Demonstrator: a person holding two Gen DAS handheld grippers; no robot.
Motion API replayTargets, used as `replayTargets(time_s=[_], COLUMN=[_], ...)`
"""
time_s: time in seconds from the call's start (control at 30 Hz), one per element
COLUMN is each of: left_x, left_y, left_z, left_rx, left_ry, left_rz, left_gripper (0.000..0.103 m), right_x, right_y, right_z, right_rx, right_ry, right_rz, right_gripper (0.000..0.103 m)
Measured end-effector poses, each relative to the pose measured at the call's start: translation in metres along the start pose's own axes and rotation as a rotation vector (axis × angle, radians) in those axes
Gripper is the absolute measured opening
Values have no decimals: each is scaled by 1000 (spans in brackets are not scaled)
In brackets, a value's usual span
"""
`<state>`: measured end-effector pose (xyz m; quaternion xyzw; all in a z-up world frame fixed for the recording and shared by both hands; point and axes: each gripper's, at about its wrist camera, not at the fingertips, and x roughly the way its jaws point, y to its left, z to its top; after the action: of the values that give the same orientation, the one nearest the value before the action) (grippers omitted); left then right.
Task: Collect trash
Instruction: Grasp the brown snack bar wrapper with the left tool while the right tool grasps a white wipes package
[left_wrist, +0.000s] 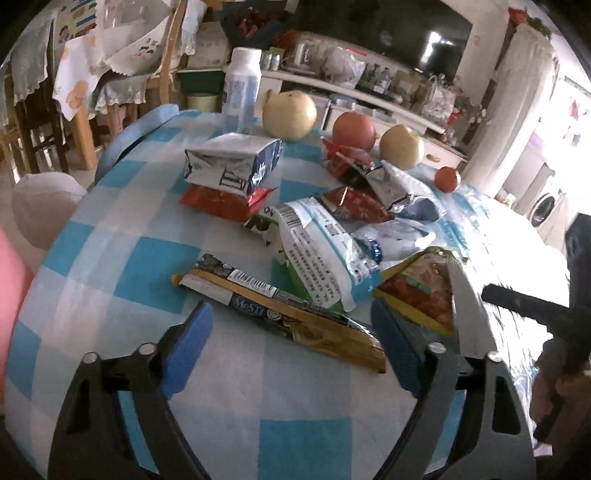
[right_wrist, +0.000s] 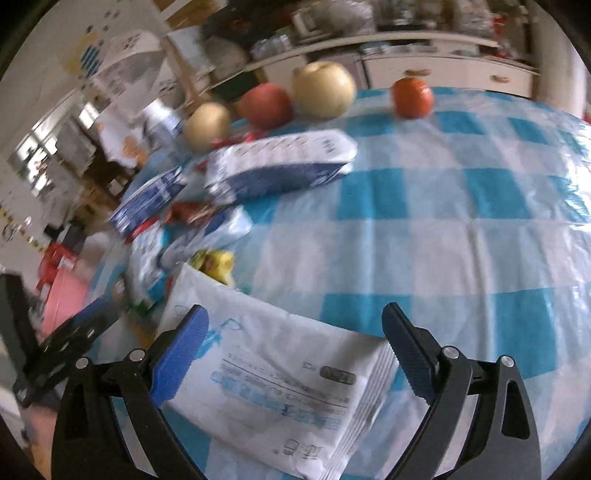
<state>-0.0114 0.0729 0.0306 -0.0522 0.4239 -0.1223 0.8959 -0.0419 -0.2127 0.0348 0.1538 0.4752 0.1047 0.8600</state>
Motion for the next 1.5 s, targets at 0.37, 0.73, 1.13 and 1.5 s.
replayTargets(time_s=[0.37,0.73,1.13,1.5], left_x=[13,3,-1,4], left_y=[-2,31,48,35], left_z=[1,3,6,5], left_rx=[-20,6,-76,-44], left_ry=[31,59,57,28], left_rz=[56,112,128,165], left_gripper=[77,77,77,45], right_x=[-12,-18,-13,-2], right_y=[55,54,99,109], right_z=[-45,-62,-95,-106], right_rx=[-211,-244,-520,-581], right_ry=[85,154,150,131], right_rz=[99,143,1,-60], right_gripper=[94,94,96,98])
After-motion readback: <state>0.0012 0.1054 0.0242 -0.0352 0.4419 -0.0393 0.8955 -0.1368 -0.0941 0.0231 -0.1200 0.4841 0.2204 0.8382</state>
